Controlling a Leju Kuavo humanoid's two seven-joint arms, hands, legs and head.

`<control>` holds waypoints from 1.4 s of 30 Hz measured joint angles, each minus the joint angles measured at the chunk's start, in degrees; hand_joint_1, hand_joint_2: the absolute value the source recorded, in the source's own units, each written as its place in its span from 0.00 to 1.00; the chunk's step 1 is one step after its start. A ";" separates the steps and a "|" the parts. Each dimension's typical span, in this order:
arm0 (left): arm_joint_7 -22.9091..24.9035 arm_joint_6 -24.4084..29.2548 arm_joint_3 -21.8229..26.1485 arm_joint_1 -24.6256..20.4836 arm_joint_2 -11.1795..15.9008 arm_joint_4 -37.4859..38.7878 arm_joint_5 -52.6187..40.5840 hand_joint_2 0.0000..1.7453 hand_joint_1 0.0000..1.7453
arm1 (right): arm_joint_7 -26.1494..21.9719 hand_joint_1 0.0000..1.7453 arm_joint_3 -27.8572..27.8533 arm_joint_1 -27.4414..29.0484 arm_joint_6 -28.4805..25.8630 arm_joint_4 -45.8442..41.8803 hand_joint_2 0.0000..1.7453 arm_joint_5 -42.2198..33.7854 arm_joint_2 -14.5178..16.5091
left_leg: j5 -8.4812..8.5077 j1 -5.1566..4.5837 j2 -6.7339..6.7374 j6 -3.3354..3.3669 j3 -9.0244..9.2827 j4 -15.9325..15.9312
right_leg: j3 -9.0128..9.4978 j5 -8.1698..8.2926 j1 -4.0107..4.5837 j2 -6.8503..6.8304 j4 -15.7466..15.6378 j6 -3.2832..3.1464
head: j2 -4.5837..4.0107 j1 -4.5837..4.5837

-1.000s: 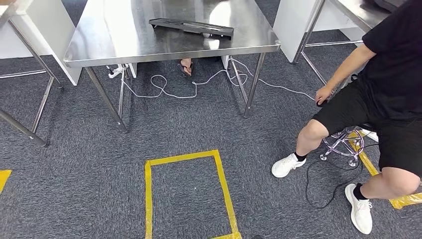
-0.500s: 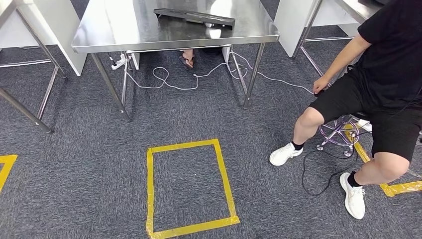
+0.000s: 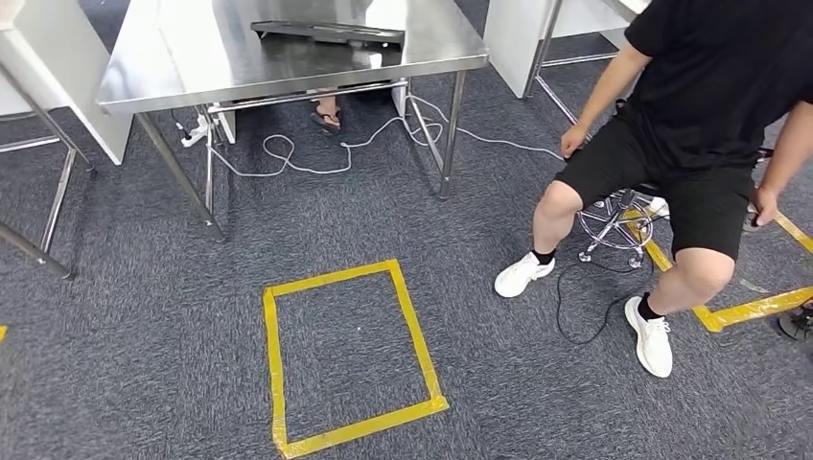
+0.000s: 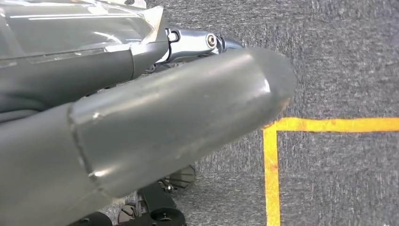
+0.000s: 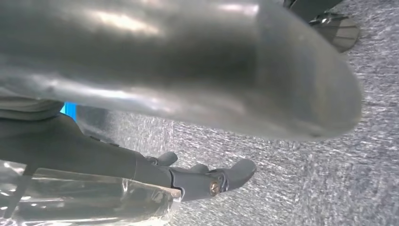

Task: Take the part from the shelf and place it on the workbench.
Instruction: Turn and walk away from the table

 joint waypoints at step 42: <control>0.02 0.91 -0.34 0.51 0.64 0.02 -0.41 0.00 0.00 | 1.18 0.00 -0.07 0.33 0.63 0.08 0.00 0.51 1.21 | -1.99 1.36 -10.70 0.15 -1.11 3.73 | -2.52 2.16 -0.36 8.63 1.32 -1.01 | 0.00 -0.15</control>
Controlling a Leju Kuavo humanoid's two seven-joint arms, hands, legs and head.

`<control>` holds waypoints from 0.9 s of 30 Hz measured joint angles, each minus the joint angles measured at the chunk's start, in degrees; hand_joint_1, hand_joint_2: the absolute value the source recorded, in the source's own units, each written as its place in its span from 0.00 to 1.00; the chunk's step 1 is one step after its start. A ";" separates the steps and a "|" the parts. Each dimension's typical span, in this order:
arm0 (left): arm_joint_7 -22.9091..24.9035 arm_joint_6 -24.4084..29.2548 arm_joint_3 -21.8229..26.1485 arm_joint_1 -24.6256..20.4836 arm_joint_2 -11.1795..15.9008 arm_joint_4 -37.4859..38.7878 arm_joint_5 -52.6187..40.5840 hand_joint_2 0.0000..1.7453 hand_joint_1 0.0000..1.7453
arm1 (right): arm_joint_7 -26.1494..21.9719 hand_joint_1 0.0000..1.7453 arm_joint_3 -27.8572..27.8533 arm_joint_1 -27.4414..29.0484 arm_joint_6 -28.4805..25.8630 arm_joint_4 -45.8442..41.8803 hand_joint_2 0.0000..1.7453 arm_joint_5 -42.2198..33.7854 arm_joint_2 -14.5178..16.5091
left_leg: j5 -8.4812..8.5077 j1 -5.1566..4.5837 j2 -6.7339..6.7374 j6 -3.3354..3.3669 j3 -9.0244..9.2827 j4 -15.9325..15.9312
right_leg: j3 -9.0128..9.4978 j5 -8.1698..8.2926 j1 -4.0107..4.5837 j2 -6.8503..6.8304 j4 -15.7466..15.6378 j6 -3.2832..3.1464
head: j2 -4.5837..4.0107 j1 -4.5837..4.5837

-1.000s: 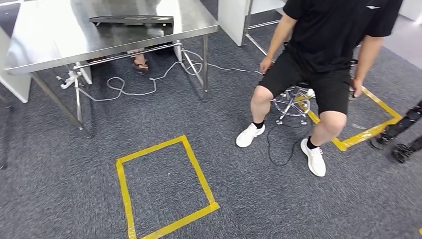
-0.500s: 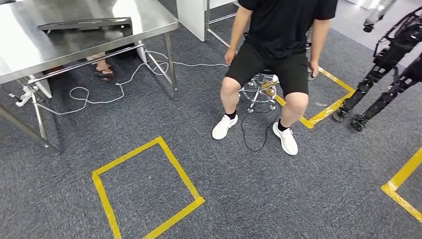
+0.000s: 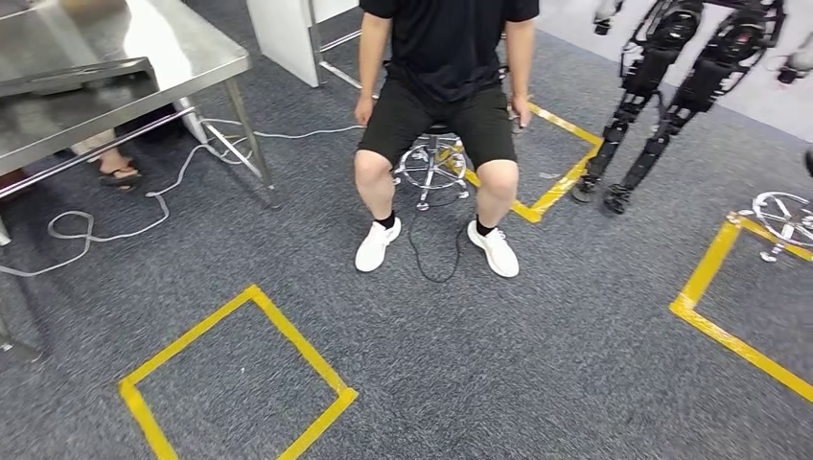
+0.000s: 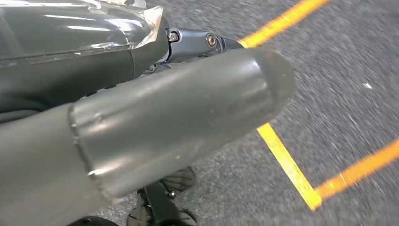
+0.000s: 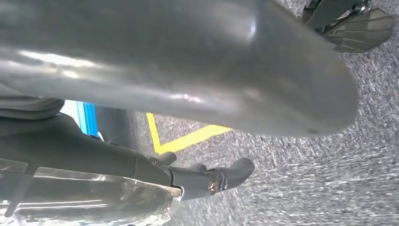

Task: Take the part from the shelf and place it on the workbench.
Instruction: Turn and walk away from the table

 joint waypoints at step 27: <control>0.56 0.02 -1.14 0.36 -0.25 0.05 -0.85 0.00 0.00 | 1.25 0.00 0.00 0.34 -1.02 0.03 0.00 0.00 0.71 | -6.40 -0.35 3.95 -1.36 -4.82 11.41 | 0.34 0.09 -0.45 -2.91 -0.63 -0.41 | 0.00 -0.09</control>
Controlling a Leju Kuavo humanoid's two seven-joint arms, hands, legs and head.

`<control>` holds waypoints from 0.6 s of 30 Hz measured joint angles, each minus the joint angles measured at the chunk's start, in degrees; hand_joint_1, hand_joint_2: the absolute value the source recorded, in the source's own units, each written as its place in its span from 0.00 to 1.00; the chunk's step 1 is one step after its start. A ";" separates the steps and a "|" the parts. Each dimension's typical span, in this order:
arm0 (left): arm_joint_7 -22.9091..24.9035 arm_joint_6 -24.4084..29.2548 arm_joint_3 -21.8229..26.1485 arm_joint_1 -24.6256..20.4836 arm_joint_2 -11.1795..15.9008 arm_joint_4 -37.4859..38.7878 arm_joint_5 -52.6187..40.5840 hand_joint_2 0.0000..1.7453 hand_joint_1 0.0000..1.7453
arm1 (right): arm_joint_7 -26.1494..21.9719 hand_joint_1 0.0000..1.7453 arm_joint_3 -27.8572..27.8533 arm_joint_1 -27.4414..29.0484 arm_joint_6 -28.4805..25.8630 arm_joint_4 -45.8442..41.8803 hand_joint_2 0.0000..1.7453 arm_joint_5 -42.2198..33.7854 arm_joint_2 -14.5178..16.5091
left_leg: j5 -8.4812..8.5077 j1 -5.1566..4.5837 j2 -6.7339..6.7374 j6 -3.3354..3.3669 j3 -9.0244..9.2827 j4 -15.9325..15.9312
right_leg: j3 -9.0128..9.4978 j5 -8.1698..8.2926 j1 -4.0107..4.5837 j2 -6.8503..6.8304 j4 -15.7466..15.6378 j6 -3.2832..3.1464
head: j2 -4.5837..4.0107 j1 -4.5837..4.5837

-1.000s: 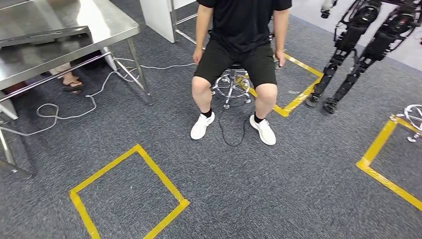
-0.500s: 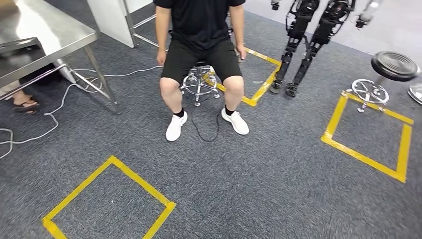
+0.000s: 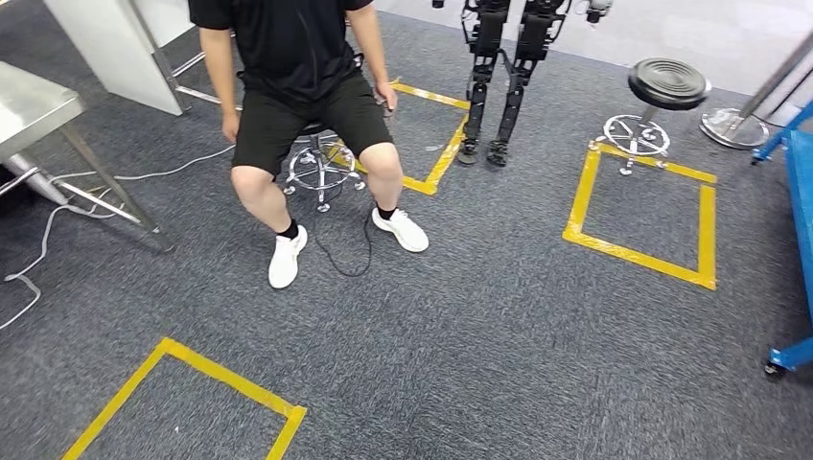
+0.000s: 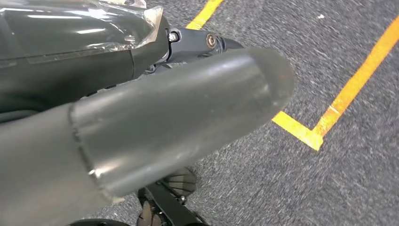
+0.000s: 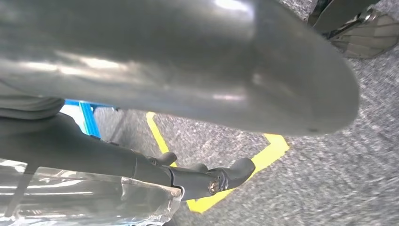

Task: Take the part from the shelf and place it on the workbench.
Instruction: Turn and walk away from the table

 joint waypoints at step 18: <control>2.15 2.68 0.57 -0.01 0.20 -0.02 2.72 0.00 0.00 | 0.65 0.00 0.78 -0.16 0.52 0.01 0.00 3.50 0.56 | 7.48 -0.61 4.96 2.41 6.19 -15.05 | -3.59 -2.59 -0.57 -4.97 6.06 4.07 | 0.00 0.48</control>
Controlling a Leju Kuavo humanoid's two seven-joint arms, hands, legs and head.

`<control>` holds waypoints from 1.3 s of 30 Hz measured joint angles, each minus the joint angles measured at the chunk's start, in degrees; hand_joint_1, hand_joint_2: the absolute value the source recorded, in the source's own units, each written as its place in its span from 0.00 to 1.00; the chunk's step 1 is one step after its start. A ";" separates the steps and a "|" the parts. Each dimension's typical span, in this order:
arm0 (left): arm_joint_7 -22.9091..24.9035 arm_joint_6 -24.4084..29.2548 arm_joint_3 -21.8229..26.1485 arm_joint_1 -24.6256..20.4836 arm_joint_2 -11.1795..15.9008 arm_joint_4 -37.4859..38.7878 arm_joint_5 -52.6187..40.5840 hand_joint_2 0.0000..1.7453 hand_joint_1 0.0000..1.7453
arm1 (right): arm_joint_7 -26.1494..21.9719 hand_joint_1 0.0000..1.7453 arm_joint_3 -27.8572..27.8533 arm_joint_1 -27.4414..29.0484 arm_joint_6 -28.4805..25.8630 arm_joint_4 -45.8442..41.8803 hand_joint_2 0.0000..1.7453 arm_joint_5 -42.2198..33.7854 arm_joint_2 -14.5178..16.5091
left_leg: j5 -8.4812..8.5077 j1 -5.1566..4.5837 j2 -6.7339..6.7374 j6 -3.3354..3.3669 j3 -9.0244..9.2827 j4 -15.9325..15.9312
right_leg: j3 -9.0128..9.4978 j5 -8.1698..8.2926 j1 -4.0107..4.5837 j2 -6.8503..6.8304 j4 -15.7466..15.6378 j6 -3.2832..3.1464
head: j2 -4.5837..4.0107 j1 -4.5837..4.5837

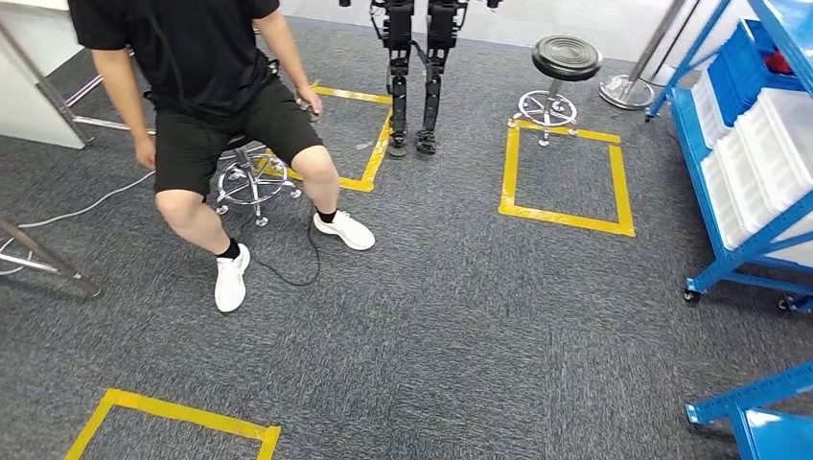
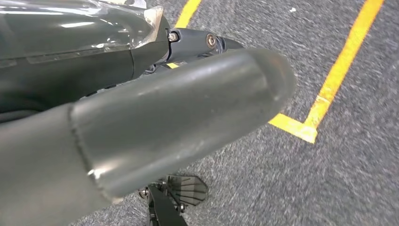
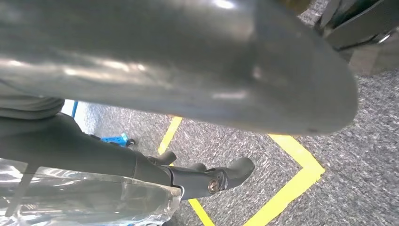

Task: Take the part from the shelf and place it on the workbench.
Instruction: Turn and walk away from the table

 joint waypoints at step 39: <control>3.39 11.16 9.76 0.40 -2.15 -0.07 8.89 0.00 0.00 | 1.03 0.00 9.85 -3.46 3.90 0.17 0.00 9.76 1.38 | -5.24 0.25 -2.96 -2.34 -2.08 7.15 | 3.11 2.59 0.36 1.31 -5.58 -3.97 | 0.00 -0.55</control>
